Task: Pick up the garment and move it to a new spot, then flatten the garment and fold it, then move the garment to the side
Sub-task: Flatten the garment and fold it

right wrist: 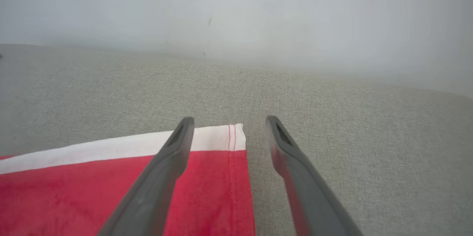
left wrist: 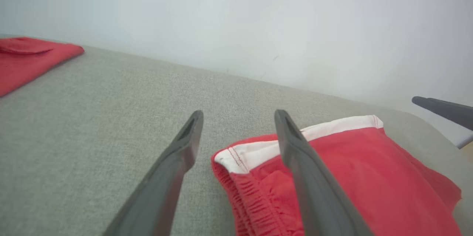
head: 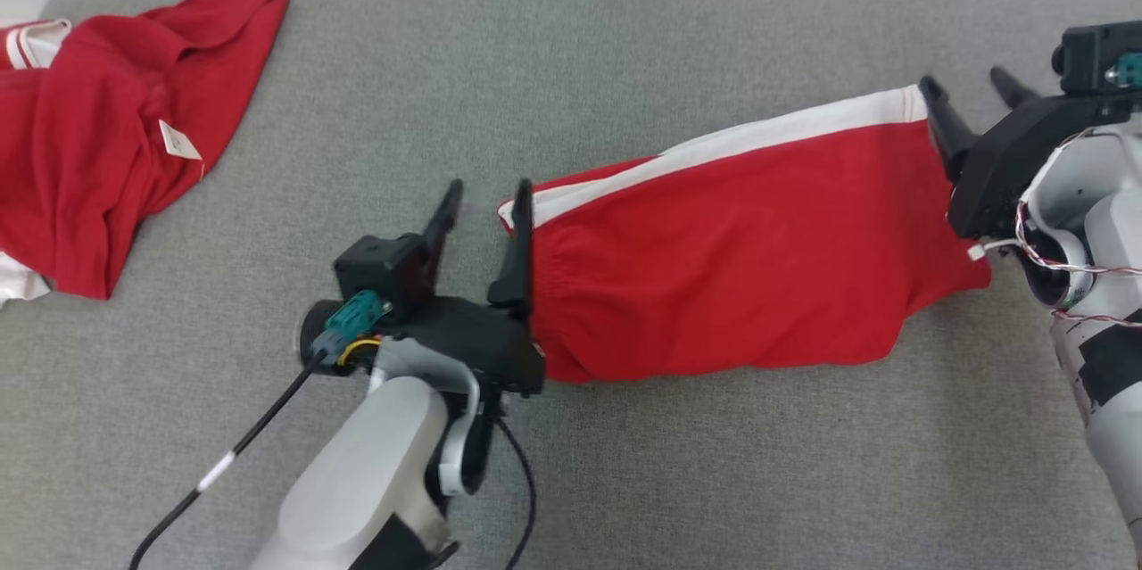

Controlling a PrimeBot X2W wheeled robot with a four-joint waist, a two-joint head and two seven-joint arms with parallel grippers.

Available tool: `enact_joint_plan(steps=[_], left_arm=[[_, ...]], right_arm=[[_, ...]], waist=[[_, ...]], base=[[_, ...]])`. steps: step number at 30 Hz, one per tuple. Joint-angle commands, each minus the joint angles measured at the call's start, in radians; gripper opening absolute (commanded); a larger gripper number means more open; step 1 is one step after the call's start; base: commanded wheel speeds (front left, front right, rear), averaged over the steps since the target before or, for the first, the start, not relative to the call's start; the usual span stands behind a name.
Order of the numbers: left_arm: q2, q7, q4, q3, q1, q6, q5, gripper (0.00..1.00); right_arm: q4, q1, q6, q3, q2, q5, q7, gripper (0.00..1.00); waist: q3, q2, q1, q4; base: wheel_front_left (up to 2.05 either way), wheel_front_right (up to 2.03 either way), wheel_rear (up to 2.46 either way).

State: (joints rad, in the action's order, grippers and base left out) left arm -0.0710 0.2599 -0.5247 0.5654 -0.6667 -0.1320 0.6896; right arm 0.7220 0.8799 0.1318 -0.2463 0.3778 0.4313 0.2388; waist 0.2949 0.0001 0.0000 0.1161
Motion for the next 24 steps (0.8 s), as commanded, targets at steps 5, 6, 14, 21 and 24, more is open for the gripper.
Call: enact_joint_plan(steps=[5,6,14,21,24], left_arm=[[-0.057,0.005,0.142,-0.041,0.142,-0.006,-0.187,1.00],[-0.070,0.005,0.170,-0.047,0.171,-0.004,-0.219,1.00],[-0.104,0.006,0.325,-0.131,0.418,0.022,-0.364,1.00],[-0.065,0.006,0.416,-0.213,0.571,0.045,-0.415,1.00],[-0.056,0.006,0.444,-0.220,0.598,0.056,-0.439,1.00]], right_arm=[[0.040,-0.041,-0.002,0.012,-0.001,0.063,0.121,1.00],[0.049,-0.046,-0.002,0.017,0.003,0.070,0.145,1.00],[0.112,-0.088,-0.002,0.095,0.014,0.067,0.239,1.00],[0.164,-0.098,-0.002,0.166,0.026,0.020,0.264,1.00],[0.176,-0.096,-0.002,0.187,0.025,0.007,0.267,1.00]], waist=[[-0.074,-0.0001,0.0000,-0.004],[-0.083,-0.0001,0.0000,-0.002],[-0.103,-0.0001,0.0000,0.040],[-0.085,-0.0001,0.0000,0.092],[-0.076,-0.0001,0.0000,0.106]], base=[[0.00,0.00,0.00],[0.00,0.00,0.00],[0.00,0.00,0.00],[0.00,0.00,0.00],[0.00,0.00,0.00]])
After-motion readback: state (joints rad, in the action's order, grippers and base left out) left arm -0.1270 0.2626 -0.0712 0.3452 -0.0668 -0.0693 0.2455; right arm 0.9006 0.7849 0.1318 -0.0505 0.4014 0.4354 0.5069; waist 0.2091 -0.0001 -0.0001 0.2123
